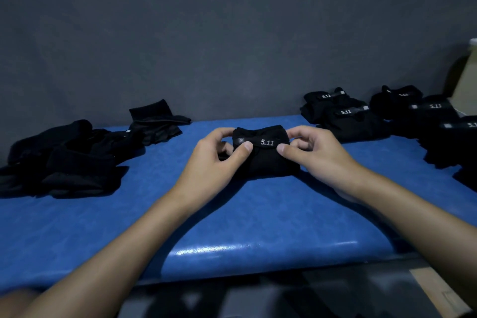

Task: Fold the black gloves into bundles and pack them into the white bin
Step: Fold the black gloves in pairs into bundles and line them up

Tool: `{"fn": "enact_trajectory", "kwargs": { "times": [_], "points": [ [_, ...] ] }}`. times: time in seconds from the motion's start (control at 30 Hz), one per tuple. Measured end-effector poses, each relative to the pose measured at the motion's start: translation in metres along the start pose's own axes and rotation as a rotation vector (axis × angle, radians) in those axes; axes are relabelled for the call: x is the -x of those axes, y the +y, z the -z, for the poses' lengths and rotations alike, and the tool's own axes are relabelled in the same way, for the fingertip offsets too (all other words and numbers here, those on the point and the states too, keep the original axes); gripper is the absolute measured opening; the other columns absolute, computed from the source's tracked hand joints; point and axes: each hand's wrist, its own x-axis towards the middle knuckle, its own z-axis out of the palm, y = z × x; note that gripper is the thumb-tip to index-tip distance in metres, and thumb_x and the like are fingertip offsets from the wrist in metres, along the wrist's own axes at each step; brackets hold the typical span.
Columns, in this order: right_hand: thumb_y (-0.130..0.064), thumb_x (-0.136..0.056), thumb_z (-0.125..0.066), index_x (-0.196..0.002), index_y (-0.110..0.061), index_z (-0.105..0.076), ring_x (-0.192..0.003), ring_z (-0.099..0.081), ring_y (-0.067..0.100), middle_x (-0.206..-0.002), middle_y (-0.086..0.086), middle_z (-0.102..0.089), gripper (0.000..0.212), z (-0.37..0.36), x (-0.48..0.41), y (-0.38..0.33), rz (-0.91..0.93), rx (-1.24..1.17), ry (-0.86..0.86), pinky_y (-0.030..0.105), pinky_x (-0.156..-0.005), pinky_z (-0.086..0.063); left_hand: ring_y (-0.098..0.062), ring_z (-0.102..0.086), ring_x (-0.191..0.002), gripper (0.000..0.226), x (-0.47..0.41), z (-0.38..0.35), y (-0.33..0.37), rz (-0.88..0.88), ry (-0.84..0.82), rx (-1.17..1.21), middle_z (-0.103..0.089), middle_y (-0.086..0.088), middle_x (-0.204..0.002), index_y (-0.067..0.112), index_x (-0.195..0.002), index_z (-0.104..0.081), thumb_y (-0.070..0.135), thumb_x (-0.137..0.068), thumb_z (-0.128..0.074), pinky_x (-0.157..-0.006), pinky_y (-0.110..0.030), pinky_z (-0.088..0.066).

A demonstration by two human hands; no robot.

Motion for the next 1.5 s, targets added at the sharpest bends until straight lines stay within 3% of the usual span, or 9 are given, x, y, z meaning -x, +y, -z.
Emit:
{"fn": "enact_trajectory", "kwargs": {
  "times": [0.23,0.37,0.43,0.57,0.67,0.83,1.07,1.37,1.5],
  "points": [
    [-0.026,-0.089,-0.068,-0.097,-0.016,-0.063,-0.061,-0.047,0.017,-0.063,0.010,-0.053,0.013,-0.009,-0.009,0.008,-0.052,0.073,0.085,0.032,-0.067,-0.041,-0.002,-0.051,-0.051,0.031,-0.008,0.000,-0.006,0.033,0.084,-0.101,-0.054,0.013,-0.052,0.023,-0.119,-0.055,0.035,-0.093,-0.066,-0.062,-0.025,-0.041],
    [-0.027,-0.086,-0.071,-0.105,-0.019,-0.058,-0.056,-0.048,0.008,-0.059,-0.001,-0.053,0.024,-0.010,-0.012,0.013,-0.014,0.134,0.152,0.028,-0.068,-0.044,-0.004,-0.062,-0.083,0.037,-0.009,0.002,-0.008,0.038,0.101,-0.188,-0.064,0.011,-0.089,0.025,-0.123,-0.053,0.038,-0.091,-0.066,-0.076,-0.027,-0.049],
    [-0.029,-0.084,-0.072,-0.109,-0.024,-0.052,-0.062,-0.051,0.008,-0.068,-0.001,-0.056,0.032,-0.011,-0.013,0.014,0.010,0.169,0.164,0.030,-0.070,-0.046,-0.006,-0.062,-0.092,0.036,-0.008,0.003,-0.010,0.032,0.095,-0.200,-0.062,0.009,-0.101,0.028,-0.121,-0.049,0.037,-0.092,-0.066,-0.078,-0.024,-0.049],
    [-0.047,-0.081,-0.067,-0.116,-0.041,-0.042,-0.090,-0.060,0.007,-0.098,-0.007,-0.060,0.044,-0.008,-0.006,0.014,0.095,0.257,0.123,0.031,-0.086,-0.048,-0.012,-0.063,-0.072,0.025,-0.009,0.003,-0.010,0.011,0.067,-0.222,-0.069,0.006,-0.082,0.032,-0.100,-0.042,0.035,-0.092,-0.066,-0.061,-0.024,-0.047],
    [-0.063,-0.070,-0.067,-0.126,-0.055,-0.035,-0.113,-0.058,0.011,-0.115,-0.010,-0.061,0.066,0.001,0.003,0.008,0.132,0.371,-0.072,0.037,-0.102,-0.043,-0.014,-0.054,-0.059,0.026,-0.008,0.002,-0.009,-0.023,0.071,-0.254,-0.066,0.000,-0.072,0.027,-0.090,-0.040,0.035,-0.093,-0.064,-0.056,-0.030,-0.043],
    [-0.060,-0.066,-0.066,-0.127,-0.053,-0.040,-0.107,-0.058,0.008,-0.110,-0.018,-0.062,0.067,0.007,0.007,0.010,0.170,0.491,-0.139,0.047,-0.102,-0.041,-0.023,-0.058,-0.069,0.024,-0.004,0.004,-0.003,-0.028,0.014,-0.272,-0.066,-0.001,-0.073,0.022,-0.087,-0.048,0.038,-0.093,-0.064,-0.067,-0.045,-0.049],
    [-0.059,-0.064,-0.069,-0.126,-0.052,-0.044,-0.107,-0.061,0.008,-0.112,-0.017,-0.065,0.066,0.038,0.023,0.013,0.119,0.504,-0.123,0.045,-0.100,-0.045,-0.015,-0.063,-0.099,0.049,0.004,-0.002,-0.002,-0.080,-0.183,-0.300,-0.068,0.012,-0.095,0.036,-0.100,-0.052,0.067,-0.064,-0.067,-0.093,-0.043,-0.048],
    [-0.045,-0.073,-0.075,-0.125,-0.056,-0.041,-0.107,-0.060,0.011,-0.111,-0.017,-0.063,0.063,0.105,0.056,0.025,0.028,0.628,-0.008,0.043,-0.100,-0.045,-0.006,-0.061,-0.092,0.047,-0.007,-0.072,0.022,-0.172,-0.297,-0.332,-0.066,0.018,-0.091,0.039,-0.097,-0.046,0.071,-0.066,-0.062,-0.097,-0.050,-0.044],
    [-0.046,-0.074,-0.074,-0.136,-0.047,-0.037,-0.126,-0.048,0.011,-0.131,-0.013,-0.054,0.072,0.128,0.069,0.028,0.011,0.725,0.079,0.044,-0.109,-0.035,0.002,-0.058,-0.093,0.045,-0.014,-0.107,0.032,-0.182,-0.297,-0.363,-0.064,0.024,-0.091,0.040,-0.097,-0.046,0.069,-0.068,-0.065,-0.100,-0.046,-0.042]
  ]
}}
